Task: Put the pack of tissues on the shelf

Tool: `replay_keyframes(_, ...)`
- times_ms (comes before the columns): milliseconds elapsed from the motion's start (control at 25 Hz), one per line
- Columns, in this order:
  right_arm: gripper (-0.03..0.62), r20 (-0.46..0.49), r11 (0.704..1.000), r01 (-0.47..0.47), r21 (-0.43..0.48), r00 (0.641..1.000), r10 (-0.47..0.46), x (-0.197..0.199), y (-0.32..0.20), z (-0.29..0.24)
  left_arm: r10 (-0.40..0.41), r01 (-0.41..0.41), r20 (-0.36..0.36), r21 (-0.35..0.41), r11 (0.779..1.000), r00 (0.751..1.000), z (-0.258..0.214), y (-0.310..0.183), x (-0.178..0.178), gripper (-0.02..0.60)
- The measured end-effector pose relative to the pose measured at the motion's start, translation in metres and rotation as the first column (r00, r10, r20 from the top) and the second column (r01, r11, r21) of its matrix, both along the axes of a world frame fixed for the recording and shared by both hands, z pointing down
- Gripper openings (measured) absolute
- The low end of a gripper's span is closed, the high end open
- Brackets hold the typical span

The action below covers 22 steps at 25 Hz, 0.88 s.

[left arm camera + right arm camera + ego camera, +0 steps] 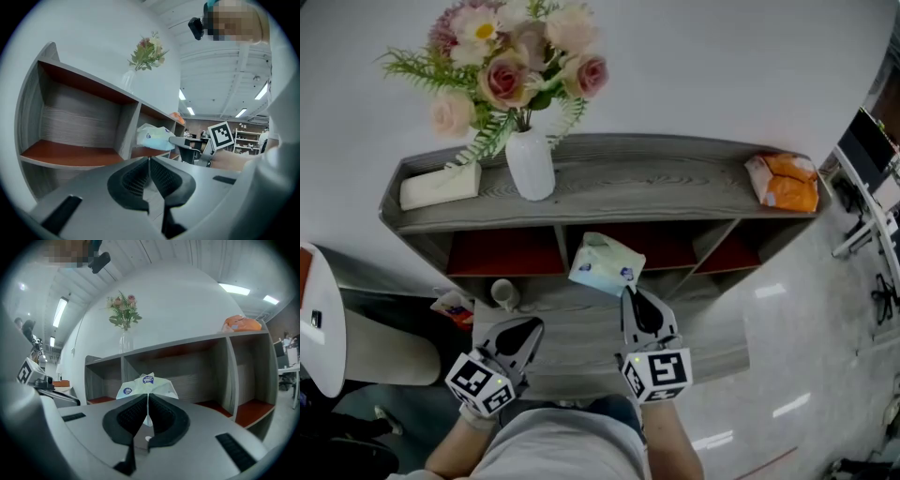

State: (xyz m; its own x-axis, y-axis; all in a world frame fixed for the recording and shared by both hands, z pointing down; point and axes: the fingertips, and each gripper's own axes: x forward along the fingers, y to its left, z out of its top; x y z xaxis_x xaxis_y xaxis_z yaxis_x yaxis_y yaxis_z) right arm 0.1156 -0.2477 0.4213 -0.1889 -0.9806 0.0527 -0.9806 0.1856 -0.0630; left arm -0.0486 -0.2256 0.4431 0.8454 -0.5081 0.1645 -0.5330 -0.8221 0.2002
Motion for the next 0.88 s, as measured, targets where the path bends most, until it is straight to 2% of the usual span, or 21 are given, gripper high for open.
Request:
replay_keyframes(360,0.023,-0.03,0.992,0.122,-0.035,0.992,-0.123,0.019,-0.039,0.006,-0.17,0.17,-0.008,-0.005,0.985,0.985,-0.011,0.002,0.012,0.018)
replay_keyframes(600,0.023,-0.066,0.979,0.194,-0.061,0.978,-0.198,0.023,-0.064,0.019,-0.295,0.295,-0.022,-0.011,0.956,0.955,-0.012,0.014,0.009,0.018)
replay_keyframes(880,0.023,-0.121,0.974,0.211,-0.08,0.968,-0.22,0.018,-0.083,0.038,-0.408,0.408,-0.02,-0.01,0.913,0.913,-0.008,0.03,-0.006,0.018)
